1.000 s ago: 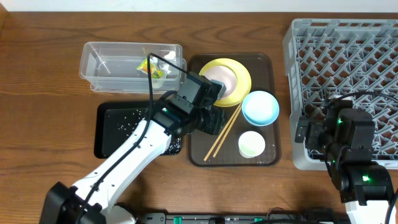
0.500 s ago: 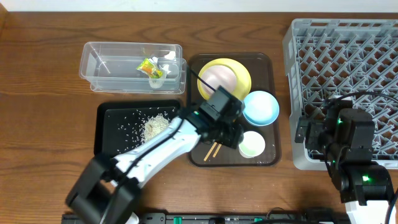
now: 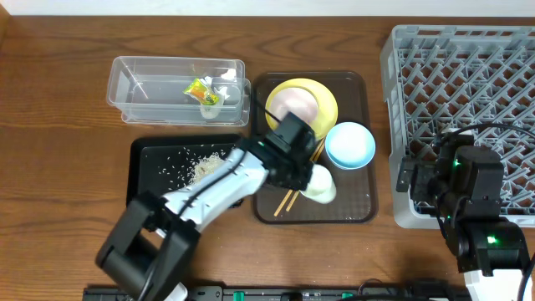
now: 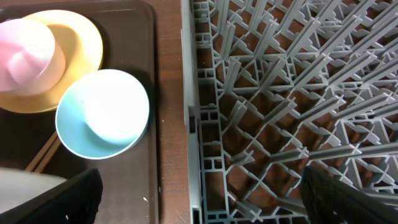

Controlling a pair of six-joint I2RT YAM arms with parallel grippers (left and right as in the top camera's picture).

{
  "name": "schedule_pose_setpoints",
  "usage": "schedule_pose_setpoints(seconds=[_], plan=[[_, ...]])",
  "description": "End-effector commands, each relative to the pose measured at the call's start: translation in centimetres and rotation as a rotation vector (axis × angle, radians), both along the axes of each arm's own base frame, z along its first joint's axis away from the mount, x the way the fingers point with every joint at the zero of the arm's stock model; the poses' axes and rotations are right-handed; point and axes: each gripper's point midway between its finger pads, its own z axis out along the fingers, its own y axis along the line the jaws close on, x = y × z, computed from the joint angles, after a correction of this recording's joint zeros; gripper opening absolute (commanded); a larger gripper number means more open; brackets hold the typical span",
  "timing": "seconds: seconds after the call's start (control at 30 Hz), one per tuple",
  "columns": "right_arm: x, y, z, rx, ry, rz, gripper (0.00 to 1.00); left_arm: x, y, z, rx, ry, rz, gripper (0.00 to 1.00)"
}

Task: Sort waste into correct bins and load items into the dishwasher rack
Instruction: 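Hand the white cup from the left gripper to the right gripper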

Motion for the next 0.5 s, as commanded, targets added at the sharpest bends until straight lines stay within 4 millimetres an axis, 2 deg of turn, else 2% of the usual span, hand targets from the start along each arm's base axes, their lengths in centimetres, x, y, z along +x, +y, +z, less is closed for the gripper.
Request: schedule_pose_setpoints(seconds=[0.0, 0.13, 0.2, 0.27, 0.3, 0.33, 0.4, 0.47], plan=[[0.2, 0.4, 0.7, 0.036, -0.018, -0.01, 0.99, 1.2, 0.6, 3.8, -0.169, 0.012, 0.029, 0.06], [0.2, 2.2, 0.6, 0.114, -0.01, 0.063, 0.99, 2.9, 0.4, 9.2, -0.482, 0.02, -0.009, 0.06], [0.3, 4.4, 0.5, 0.175, -0.002, 0.183, 0.98, 3.9, 0.7, 12.3, -0.653, 0.011, -0.047, 0.06], [0.2, 7.1, 0.7, 0.233, -0.002, 0.354, 0.96, 5.0, 1.4, 13.7, -0.725, 0.007, -0.03, 0.07], [-0.1, 9.3, 0.9, 0.288, -0.008, 0.494, 0.96, 5.8, 1.9, 14.3, -0.748, 0.01, 0.002, 0.07], [-0.3, 10.6, 1.1, 0.33, -0.012, 0.581, 0.96, 6.1, 2.1, 14.5, -0.757, 0.015, 0.018, 0.07], [-0.8, 12.9, 1.5, 0.415, -0.022, 0.734, 0.95, 6.1, 2.0, 15.3, -0.794, 0.034, 0.013, 0.08], [-0.7, 14.2, 1.7, 0.491, -0.026, 0.82, 0.94, 5.3, 1.6, 16.3, -0.844, 0.046, -0.047, 0.07]])
